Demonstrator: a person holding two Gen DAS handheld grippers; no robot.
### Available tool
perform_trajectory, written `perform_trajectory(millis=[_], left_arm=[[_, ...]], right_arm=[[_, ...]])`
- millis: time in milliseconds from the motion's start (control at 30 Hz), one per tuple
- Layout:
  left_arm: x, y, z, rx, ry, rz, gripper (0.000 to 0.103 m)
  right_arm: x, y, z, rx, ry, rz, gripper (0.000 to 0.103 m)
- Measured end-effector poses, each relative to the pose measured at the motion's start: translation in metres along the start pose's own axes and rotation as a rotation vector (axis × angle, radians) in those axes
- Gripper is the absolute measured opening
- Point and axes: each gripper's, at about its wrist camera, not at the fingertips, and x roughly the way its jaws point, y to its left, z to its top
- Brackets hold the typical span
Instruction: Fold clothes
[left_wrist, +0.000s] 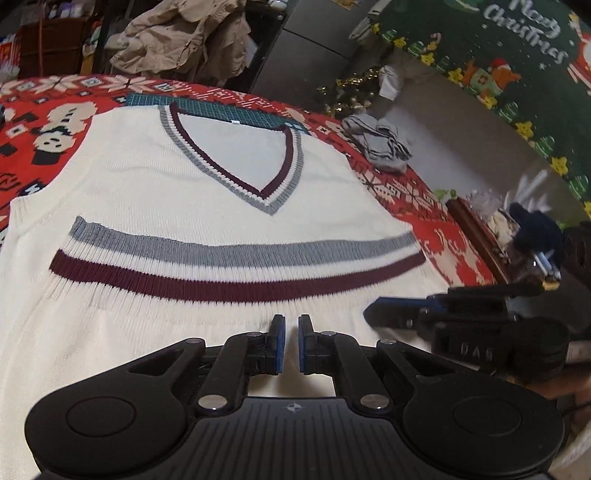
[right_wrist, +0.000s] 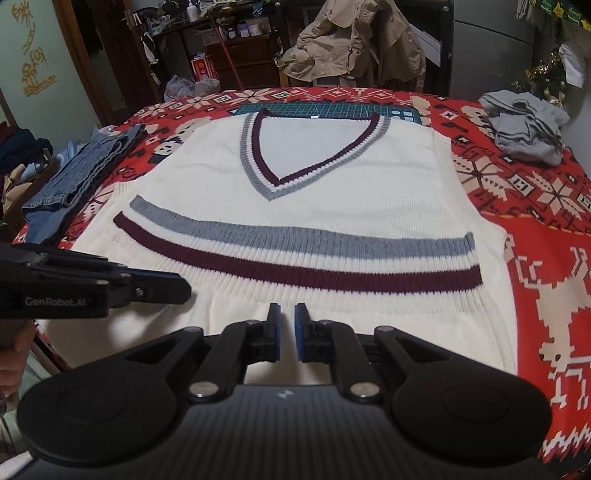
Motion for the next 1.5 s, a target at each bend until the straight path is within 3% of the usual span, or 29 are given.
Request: perform_trajectory(millis=[133,267,433,500,600,767,900,933,1000,1100,1167,1267,1433,1500], left_arm=[[-0.016,-0.006,-0.013,0.002,0.018,-0.042,0.005],[-0.016,-0.011,-0.031,0.004,0.058,-0.006,0.014],[-0.013,-0.019,-0.033,0.052,0.030,0.034,0.019],[-0.013,-0.021,-0.028,0.048,0.015,0.047,0.034],[-0.020,-0.025,-0.021,0.070,-0.024,0.088,0.046],[-0.035,-0.026,-0.017,0.103,-0.075,0.205,0.063],[-0.047,-0.025,-0.018,0.142,-0.099,0.340,0.072],[-0.050,-0.025,-0.020,0.155,-0.099,0.373,0.074],[-0.057,-0.026,-0.022,0.171,-0.096,0.417,0.084],[-0.067,-0.027,-0.024,0.180,-0.104,0.450,0.088],[-0.074,-0.024,-0.023,0.155,-0.131,0.450,0.088],[-0.084,-0.019,-0.020,0.134,-0.151,0.419,0.088],[-0.089,-0.017,-0.011,0.199,-0.113,0.320,0.092],[-0.087,-0.019,-0.011,0.231,-0.102,0.323,0.092]], right_arm=[[-0.006,0.014,-0.008,-0.030,0.009,0.010,0.010],[-0.012,0.028,-0.017,-0.060,0.018,0.020,0.010],[-0.006,0.034,-0.016,-0.049,0.017,0.028,0.011],[-0.002,0.034,-0.011,-0.060,0.013,0.014,0.012],[-0.003,0.026,-0.003,-0.029,-0.007,0.026,0.015],[-0.029,-0.001,-0.002,0.053,-0.061,0.024,0.041],[-0.049,-0.016,-0.011,0.063,-0.072,0.011,0.082],[-0.054,-0.017,-0.013,0.056,-0.077,0.008,0.086],[-0.064,-0.018,-0.018,0.039,-0.089,0.003,0.091],[-0.073,-0.015,-0.022,0.018,-0.095,-0.060,0.102],[-0.078,-0.009,-0.025,-0.007,-0.110,-0.119,0.102],[-0.082,0.000,-0.025,-0.048,-0.110,-0.208,0.102],[-0.083,0.016,-0.020,-0.209,-0.064,-0.243,0.102],[-0.081,0.022,-0.019,-0.260,-0.067,-0.262,0.102]])
